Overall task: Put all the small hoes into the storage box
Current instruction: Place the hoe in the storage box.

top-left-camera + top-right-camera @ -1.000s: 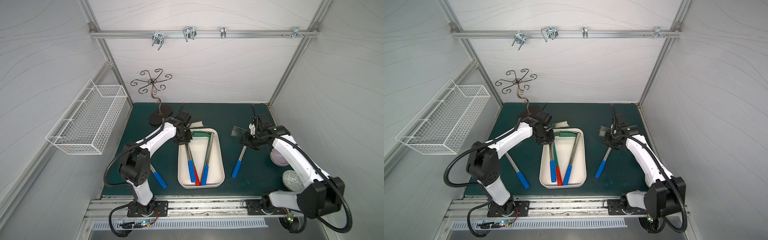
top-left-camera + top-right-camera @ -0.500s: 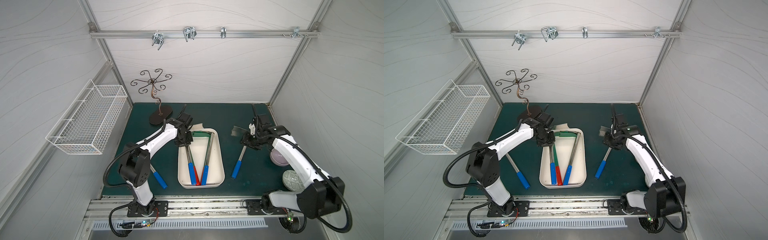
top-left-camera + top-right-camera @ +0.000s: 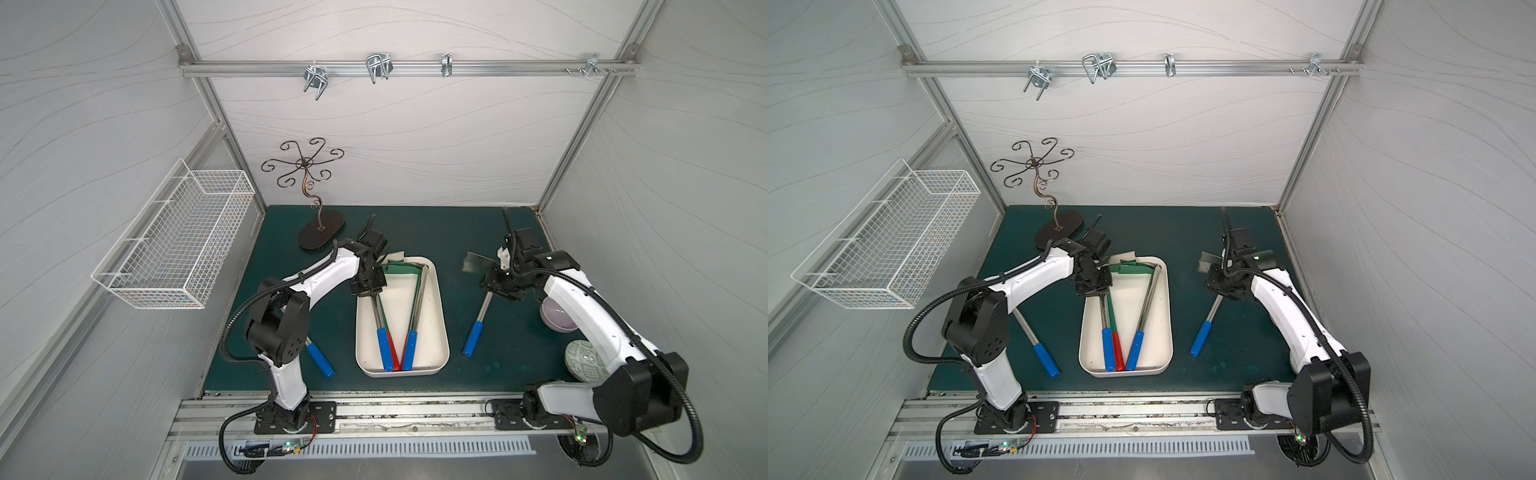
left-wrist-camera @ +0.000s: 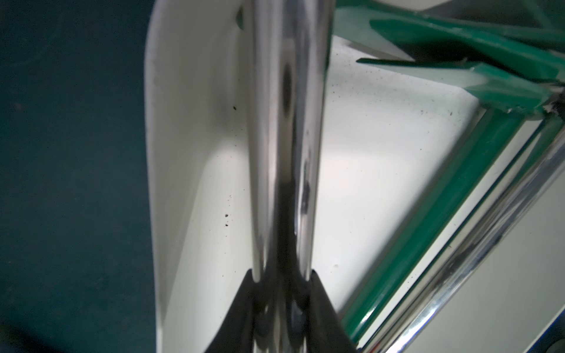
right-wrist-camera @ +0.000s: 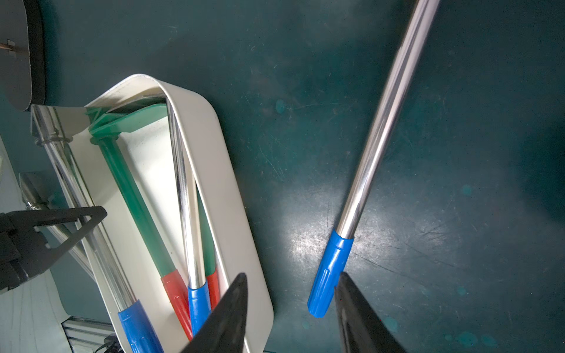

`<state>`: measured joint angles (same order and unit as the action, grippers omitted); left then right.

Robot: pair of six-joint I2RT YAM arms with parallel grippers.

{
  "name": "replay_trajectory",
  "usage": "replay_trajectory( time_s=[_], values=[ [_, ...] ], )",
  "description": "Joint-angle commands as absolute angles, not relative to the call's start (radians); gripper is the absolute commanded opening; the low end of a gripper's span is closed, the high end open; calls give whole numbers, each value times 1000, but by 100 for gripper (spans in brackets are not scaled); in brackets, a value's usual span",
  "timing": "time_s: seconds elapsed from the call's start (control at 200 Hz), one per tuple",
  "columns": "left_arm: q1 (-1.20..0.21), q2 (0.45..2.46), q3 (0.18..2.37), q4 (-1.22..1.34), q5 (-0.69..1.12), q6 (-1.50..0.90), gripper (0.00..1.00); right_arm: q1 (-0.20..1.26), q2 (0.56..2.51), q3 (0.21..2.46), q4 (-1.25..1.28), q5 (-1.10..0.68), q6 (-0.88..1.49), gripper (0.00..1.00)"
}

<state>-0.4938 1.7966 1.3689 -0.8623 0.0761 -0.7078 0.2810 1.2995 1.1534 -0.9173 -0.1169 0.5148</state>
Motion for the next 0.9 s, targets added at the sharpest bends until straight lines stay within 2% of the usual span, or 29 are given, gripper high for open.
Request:
replay_trajectory(
  time_s=[0.0, 0.65, 0.896],
  values=[
    [-500, 1798, 1429, -852, 55, -724, 0, 276, 1301, 1147, -935, -122, 500, 49],
    [-500, 1868, 1461, -876, 48, -705, 0, 275, 1295, 1134, -936, -118, 495, 49],
    [-500, 1815, 1445, -856, 46, -698, 0, 275, 1297, 1131, -934, -123, 499, 48]
  ],
)
